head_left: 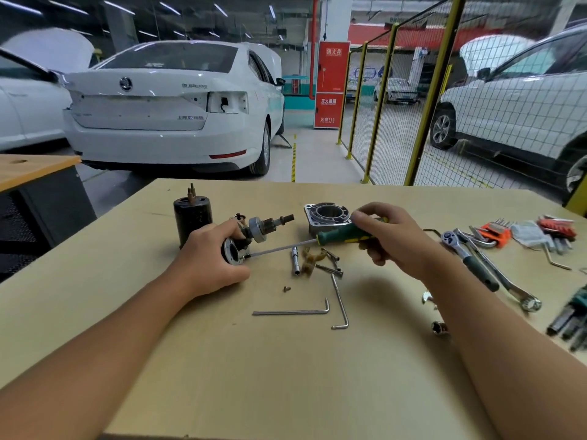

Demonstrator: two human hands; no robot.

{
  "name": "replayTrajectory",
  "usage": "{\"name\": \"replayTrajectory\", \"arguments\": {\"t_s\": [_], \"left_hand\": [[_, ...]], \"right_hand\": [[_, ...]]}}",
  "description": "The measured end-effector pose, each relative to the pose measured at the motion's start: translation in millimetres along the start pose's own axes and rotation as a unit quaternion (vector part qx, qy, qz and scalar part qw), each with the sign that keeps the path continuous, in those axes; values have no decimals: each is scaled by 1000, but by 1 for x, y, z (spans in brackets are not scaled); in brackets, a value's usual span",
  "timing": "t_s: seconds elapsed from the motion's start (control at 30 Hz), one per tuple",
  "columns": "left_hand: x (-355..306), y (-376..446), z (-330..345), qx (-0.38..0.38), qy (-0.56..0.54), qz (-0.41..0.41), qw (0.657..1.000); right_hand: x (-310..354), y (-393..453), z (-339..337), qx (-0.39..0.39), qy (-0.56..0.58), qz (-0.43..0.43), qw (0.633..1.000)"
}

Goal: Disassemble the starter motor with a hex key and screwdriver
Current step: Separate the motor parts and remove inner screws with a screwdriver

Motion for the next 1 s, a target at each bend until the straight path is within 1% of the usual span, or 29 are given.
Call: {"name": "replayTrajectory", "arguments": {"t_s": [0.13, 0.2, 0.27, 0.33, 0.4, 0.5, 0.6, 0.7, 0.77, 0.8, 0.87, 0.9, 1.0], "left_hand": [[0, 0, -2, -4, -8, -8, 1000], [-2, -1, -1, 1, -4, -4, 1000], [-3, -2, -2, 6, -3, -2, 1000], [-4, -3, -2, 8, -7, -2, 1000], [-4, -2, -1, 11, -10, -5, 1000], [-3, 3, 0, 15, -14, -13, 1000], [-5, 10, 1, 15, -22, -24, 999], [-8, 16, 5, 31, -24, -24, 999], [-10, 17, 6, 38, -19, -20, 999], [-10, 17, 6, 38, -17, -17, 999], [-8, 17, 5, 38, -16, -11, 999], [-8, 17, 6, 39, -13, -9, 999], [-7, 15, 8, 46, 6, -3, 999]], "right_hand": [[-1, 0, 4, 14, 79, -32, 996], [0, 0, 6, 7, 91, -39, 995], [3, -1, 7, -12, 64, -29, 997], [4, -2, 5, -29, 4, -18, 999], [2, -1, 2, -28, -9, -15, 999], [-2, 1, 1, -31, 64, -24, 997], [-9, 4, -2, -50, 152, -38, 986], [-9, 5, -1, -60, 185, -36, 980], [-5, 5, -2, -86, 156, -24, 984], [-6, 6, -4, -96, 114, -19, 989], [-5, 6, -6, -87, 37, -15, 995], [-5, 6, -8, -77, 24, -18, 997], [-1, 3, -15, -29, 63, -46, 997]]}}
Point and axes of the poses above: each hand's wrist, its own y-axis towards the middle knuckle, its own z-axis out of the palm, x = y × z, the point moved 4 cm from there along y, towards the middle knuckle, and after that the axes turned 7 degrees about x, right-handed, at the moved point
